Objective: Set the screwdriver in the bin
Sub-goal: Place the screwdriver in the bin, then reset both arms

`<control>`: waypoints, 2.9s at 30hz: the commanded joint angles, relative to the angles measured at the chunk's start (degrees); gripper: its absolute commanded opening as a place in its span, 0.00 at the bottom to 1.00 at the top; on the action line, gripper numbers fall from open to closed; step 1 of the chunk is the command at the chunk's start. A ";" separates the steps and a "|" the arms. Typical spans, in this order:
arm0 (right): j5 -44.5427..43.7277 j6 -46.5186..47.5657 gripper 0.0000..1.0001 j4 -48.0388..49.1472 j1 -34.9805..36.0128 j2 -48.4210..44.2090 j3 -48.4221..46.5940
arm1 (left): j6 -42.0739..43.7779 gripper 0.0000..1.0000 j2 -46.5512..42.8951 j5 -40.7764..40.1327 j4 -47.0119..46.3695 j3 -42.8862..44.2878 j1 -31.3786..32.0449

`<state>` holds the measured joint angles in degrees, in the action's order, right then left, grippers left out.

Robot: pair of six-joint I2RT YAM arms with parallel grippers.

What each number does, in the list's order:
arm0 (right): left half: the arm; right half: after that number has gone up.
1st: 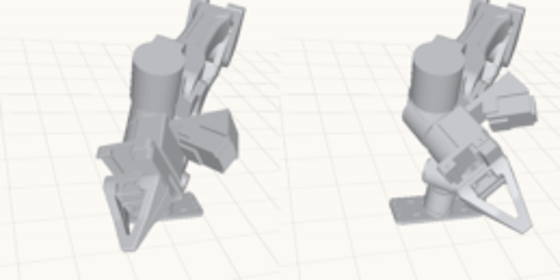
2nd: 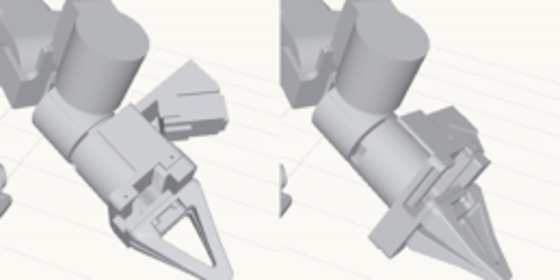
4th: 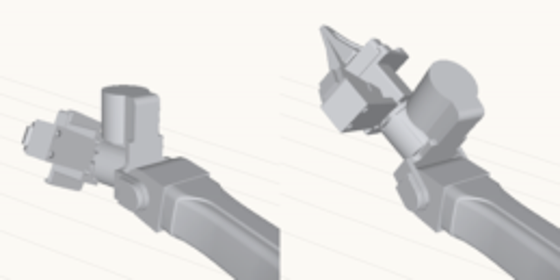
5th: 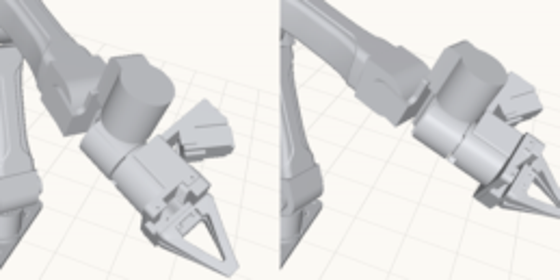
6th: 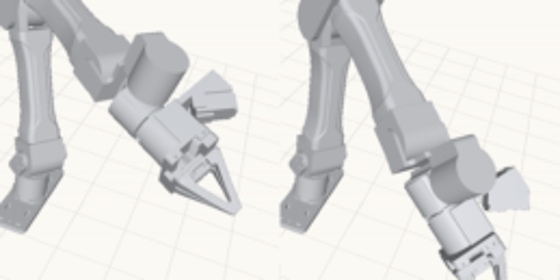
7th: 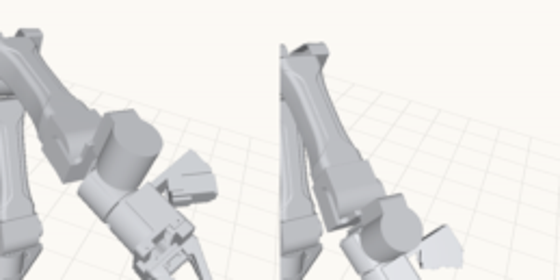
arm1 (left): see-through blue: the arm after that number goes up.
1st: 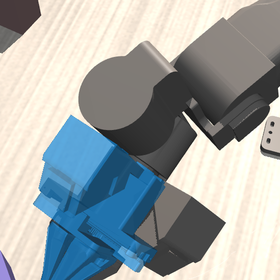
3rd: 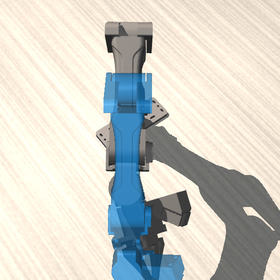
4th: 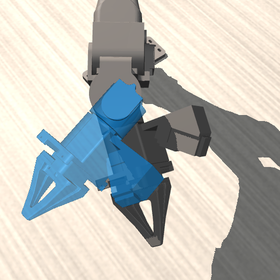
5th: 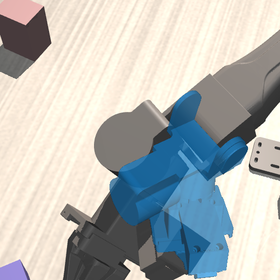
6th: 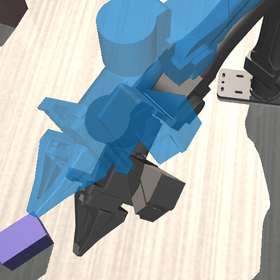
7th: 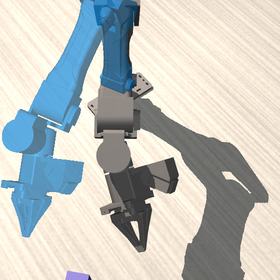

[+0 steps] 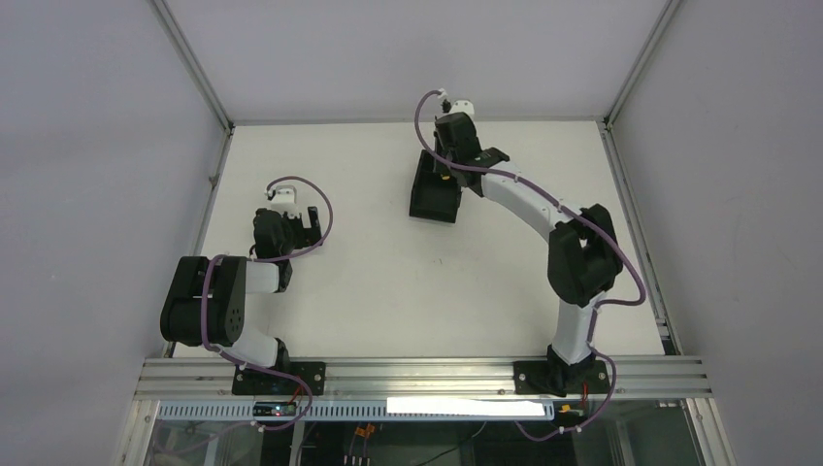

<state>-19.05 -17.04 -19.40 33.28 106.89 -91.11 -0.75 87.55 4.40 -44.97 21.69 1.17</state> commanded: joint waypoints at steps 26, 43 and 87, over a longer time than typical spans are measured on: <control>-3.94 -0.93 0.13 8.59 2.28 8.72 5.92 | -0.21 0.99 -1.15 -1.20 -1.66 0.02 0.50; -4.34 1.03 0.46 5.23 2.42 1.42 2.42 | -0.21 0.99 -1.17 -1.15 -1.62 0.03 0.50; -3.58 15.67 0.99 -0.64 -1.64 -17.17 -3.15 | -0.21 0.99 -1.20 -1.15 -1.61 0.04 0.50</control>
<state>-24.38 -3.03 -20.88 34.22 94.37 -95.44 -0.75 87.55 4.40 -44.97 21.69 1.17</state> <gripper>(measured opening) 0.991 0.992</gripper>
